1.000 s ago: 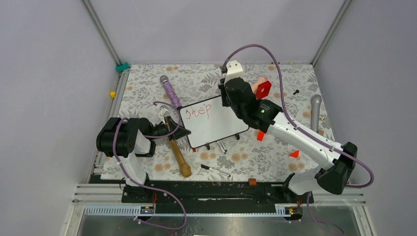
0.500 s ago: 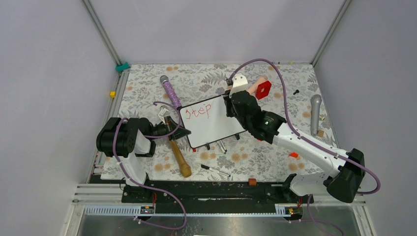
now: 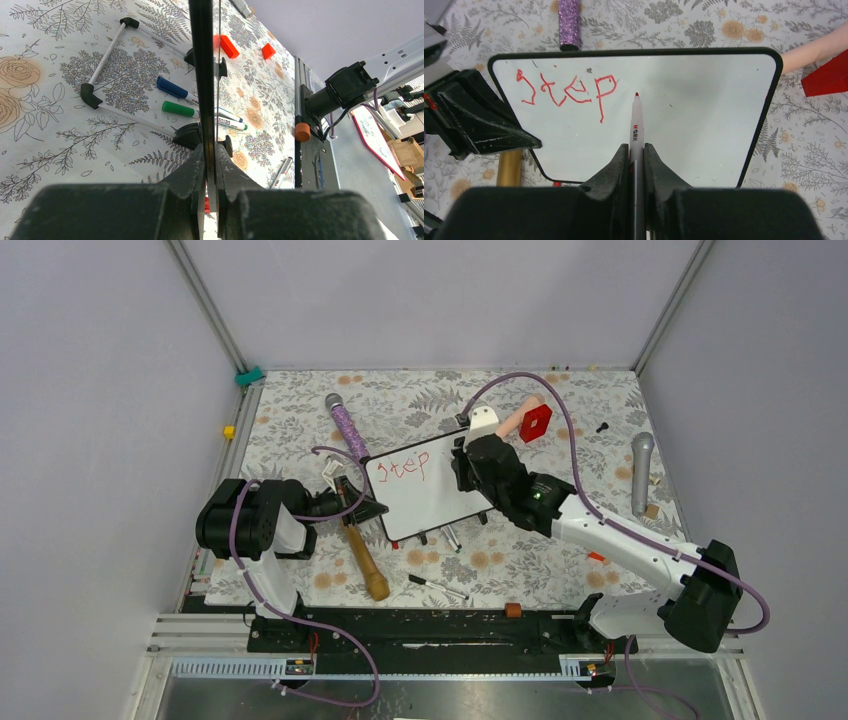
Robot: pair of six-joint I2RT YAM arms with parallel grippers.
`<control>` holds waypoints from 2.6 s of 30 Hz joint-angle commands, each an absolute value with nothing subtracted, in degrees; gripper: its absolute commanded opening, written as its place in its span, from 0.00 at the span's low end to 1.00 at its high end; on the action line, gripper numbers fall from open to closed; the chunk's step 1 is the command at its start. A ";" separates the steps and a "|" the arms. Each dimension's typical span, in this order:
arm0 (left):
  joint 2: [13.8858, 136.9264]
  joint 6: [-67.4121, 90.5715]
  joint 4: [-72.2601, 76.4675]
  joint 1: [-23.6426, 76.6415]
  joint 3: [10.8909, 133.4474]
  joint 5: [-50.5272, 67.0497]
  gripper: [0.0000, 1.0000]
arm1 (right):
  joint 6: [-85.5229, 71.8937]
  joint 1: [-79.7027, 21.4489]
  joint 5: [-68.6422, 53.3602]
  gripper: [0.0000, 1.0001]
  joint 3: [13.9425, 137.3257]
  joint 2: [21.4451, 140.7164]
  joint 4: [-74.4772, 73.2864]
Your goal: Write a sentence on the whiteboard
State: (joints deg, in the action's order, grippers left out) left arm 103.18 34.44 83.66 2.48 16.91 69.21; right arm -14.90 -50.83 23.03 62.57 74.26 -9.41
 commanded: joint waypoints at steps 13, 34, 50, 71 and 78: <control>103.85 30.41 84.46 3.34 16.50 72.80 0.00 | -14.21 -50.53 23.83 0.00 63.53 76.78 -5.05; 103.89 30.21 84.44 3.34 16.35 72.82 0.00 | -12.64 -50.54 29.59 0.00 66.54 79.76 -4.94; 103.88 30.25 84.46 3.33 16.35 73.01 0.00 | -11.81 -50.54 32.23 0.00 69.32 83.88 -7.40; 103.85 30.32 84.46 3.27 16.26 72.80 0.00 | -12.12 -50.53 28.52 0.00 62.89 74.27 -3.47; 103.88 30.31 84.46 3.34 16.35 72.83 0.00 | -13.23 -50.54 26.84 0.00 65.19 76.81 -8.43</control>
State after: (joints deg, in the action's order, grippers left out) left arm 103.18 34.50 83.66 2.48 16.88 69.21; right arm -12.34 -50.83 28.29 63.02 75.66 -7.09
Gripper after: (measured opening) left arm 0.072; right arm 0.156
